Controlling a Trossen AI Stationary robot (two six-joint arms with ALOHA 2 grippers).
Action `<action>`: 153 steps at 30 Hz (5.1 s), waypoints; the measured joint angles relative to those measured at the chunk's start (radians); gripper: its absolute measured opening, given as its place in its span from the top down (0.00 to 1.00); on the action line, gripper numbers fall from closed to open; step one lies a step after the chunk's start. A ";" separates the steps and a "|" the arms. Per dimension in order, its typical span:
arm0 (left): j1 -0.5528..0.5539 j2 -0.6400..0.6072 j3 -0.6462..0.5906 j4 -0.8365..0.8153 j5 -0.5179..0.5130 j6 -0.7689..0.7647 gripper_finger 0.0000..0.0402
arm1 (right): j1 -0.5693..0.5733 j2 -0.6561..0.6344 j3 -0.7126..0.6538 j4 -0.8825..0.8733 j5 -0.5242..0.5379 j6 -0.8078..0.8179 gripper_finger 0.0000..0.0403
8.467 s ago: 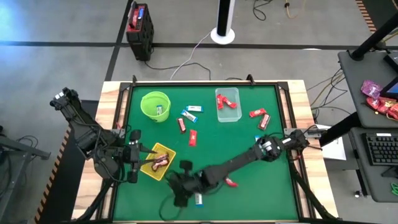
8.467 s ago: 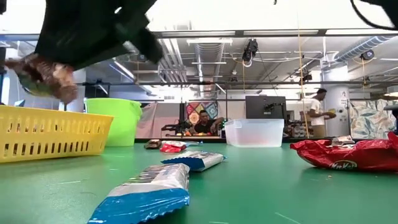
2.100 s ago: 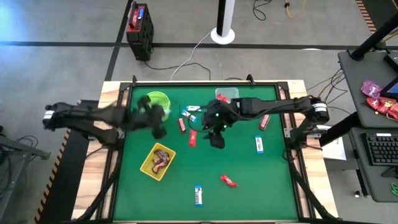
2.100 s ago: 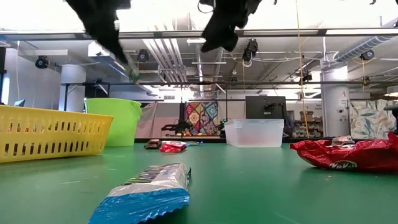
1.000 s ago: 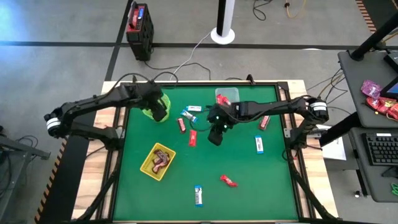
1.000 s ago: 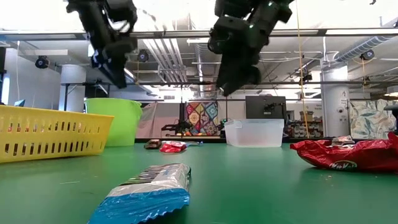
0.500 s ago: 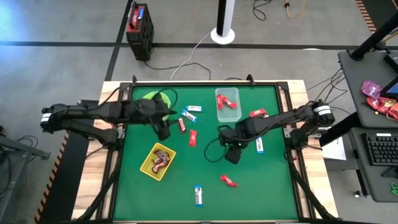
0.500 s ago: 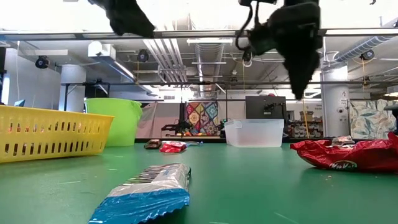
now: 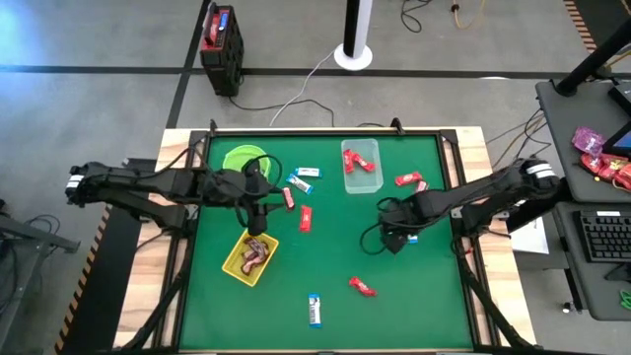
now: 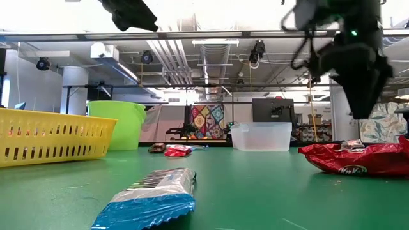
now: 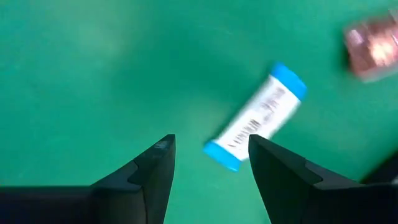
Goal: Sort candy by brand, put in halloween buckets
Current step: Put the white chocolate into the green bucket
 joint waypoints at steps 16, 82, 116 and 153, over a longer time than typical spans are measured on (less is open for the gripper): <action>-0.003 0.062 0.000 0.104 -0.027 0.066 0.61 | -0.025 -0.123 -0.286 0.182 0.045 0.307 0.51; -0.029 0.629 0.022 0.822 0.361 0.553 0.61 | -0.022 -0.121 -0.327 1.303 -0.297 -0.227 0.80; -0.026 0.685 0.179 0.570 0.462 0.515 0.99 | -0.026 -0.138 -0.327 1.330 -0.314 -0.280 0.57; 0.595 0.268 0.109 -0.617 -0.188 0.187 0.78 | -0.037 -0.162 -0.327 1.289 -0.131 -0.398 0.51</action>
